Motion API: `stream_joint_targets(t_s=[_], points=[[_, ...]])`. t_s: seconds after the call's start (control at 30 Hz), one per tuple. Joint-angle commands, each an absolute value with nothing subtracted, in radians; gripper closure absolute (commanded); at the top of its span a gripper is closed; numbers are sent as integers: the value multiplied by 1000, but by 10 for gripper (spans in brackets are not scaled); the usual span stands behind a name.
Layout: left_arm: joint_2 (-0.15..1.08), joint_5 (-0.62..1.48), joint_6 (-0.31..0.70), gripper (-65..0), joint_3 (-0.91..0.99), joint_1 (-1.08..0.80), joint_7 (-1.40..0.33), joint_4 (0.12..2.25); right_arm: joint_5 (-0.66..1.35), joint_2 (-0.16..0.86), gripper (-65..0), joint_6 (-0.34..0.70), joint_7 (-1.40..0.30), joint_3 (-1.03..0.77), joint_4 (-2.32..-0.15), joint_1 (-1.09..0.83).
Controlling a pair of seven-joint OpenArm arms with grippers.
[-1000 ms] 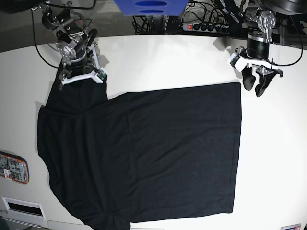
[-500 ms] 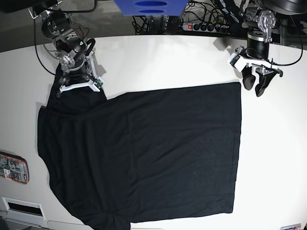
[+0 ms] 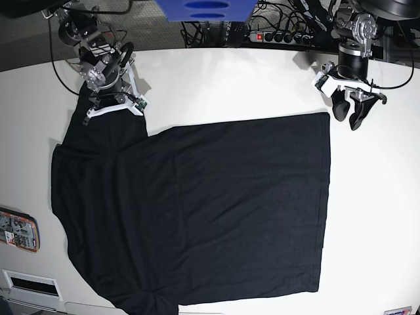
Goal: Fold the T-shirt properly
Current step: 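Grasp the shoulder edge of the T-shirt with the right gripper, then lower the left gripper and grasp the T-shirt's other shoulder edge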
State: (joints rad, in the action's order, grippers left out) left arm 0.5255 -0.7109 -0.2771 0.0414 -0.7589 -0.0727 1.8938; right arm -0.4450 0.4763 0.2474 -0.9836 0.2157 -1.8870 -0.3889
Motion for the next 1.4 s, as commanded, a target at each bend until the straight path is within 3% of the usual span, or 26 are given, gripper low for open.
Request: stream_joint_targets(t_s=[0.0, 0.4, 0.63, 0.73, 1.03, 1.13, 1.37], points=[[522, -719, -298, -265, 48, -763, -61, 1906, -458, 490, 0, 242, -998, 196, -1908, -394], [519, -719, -298, -264, 47, -760, -61, 1905, -461, 490, 0, 242, -1000, 194, -1945, -406], [519, -719, -298, -264, 47, -765, -61, 1905, -463, 490, -450, 242, -993, 194, -1946, -539], [519, -719, -298, -264, 47, -763, -61, 1905, -463, 492, -560, 242, -993, 194, -1945, -578], [519, -719, -298, -264, 47, -760, -61, 1905, -455, 492, -571, 242, -992, 194, -1888, -573], [519, -719, -298, -264, 47, -760, -61, 1905, -455, 492, -571, 243, -992, 202, -1836, -490], [519, -719, -298, -264, 47, -760, -61, 1905, -456, 492, -571, 429, -998, 202, -1724, -311]])
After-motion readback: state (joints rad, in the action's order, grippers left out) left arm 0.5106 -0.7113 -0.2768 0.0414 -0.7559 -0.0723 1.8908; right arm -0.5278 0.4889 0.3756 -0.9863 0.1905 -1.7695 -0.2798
